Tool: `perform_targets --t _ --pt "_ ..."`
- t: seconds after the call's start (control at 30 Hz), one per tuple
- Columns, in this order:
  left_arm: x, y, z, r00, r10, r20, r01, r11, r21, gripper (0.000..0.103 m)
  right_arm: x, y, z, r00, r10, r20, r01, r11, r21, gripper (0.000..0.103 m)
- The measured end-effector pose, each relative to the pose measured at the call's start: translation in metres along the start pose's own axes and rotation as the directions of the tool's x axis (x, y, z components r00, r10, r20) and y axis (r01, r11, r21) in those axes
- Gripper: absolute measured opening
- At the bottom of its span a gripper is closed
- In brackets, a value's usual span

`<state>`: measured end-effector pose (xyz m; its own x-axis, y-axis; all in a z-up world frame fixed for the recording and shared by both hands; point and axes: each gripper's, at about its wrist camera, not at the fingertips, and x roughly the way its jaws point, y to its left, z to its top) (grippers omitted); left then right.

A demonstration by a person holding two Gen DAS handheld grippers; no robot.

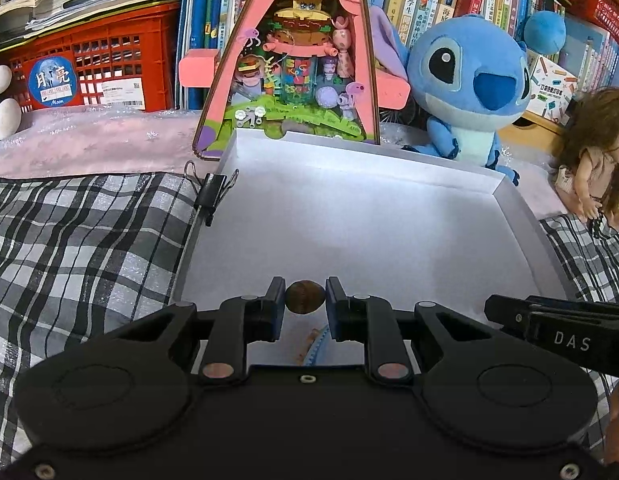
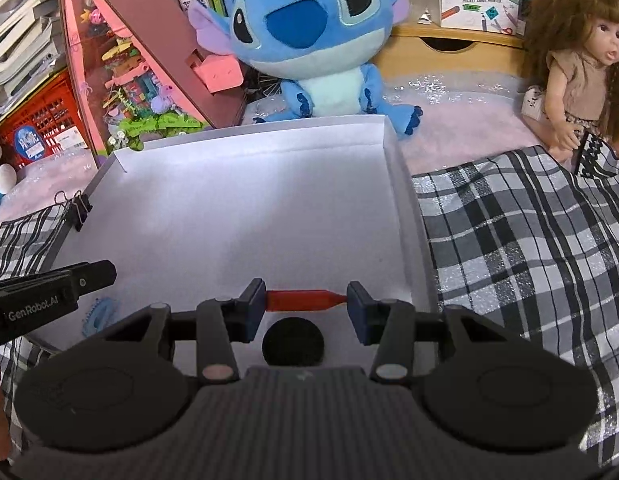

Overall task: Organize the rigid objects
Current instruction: 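Open the left tool to drop the ball while the right tool releases the red piece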

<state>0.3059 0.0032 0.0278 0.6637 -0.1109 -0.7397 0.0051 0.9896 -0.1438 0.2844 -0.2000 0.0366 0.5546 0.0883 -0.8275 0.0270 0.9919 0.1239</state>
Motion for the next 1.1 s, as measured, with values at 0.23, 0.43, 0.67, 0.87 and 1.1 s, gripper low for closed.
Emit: perform_targets --t 0.23,0.43,0.67,0.87,1.1 --pt "0.004 0.000 -0.002 1.000 0.005 -0.007 -0.005 1.000 -0.003 0.020 0.004 0.006 -0.001 1.000 -0.013 0.003 0.013 0.999 -0.040 0.050" --pt "0.006 0.002 -0.003 1.000 0.010 -0.006 -0.010 1.000 -0.006 0.020 0.004 0.008 -0.001 1.000 -0.020 0.007 0.020 0.998 -0.058 0.050" --pt "0.006 -0.002 -0.005 1.000 0.013 0.004 -0.013 1.000 0.012 0.020 0.005 0.009 -0.003 1.000 -0.024 0.009 0.025 0.997 -0.070 0.052" --pt "0.004 -0.005 -0.006 1.000 0.009 0.010 -0.009 1.000 0.026 0.031 0.004 0.009 -0.003 1.000 -0.022 0.015 0.023 0.998 -0.063 0.060" --pt "-0.006 -0.012 -0.009 0.999 0.026 0.041 -0.029 0.997 0.072 0.043 0.001 0.007 -0.003 1.000 -0.010 0.023 0.011 0.999 -0.050 0.067"
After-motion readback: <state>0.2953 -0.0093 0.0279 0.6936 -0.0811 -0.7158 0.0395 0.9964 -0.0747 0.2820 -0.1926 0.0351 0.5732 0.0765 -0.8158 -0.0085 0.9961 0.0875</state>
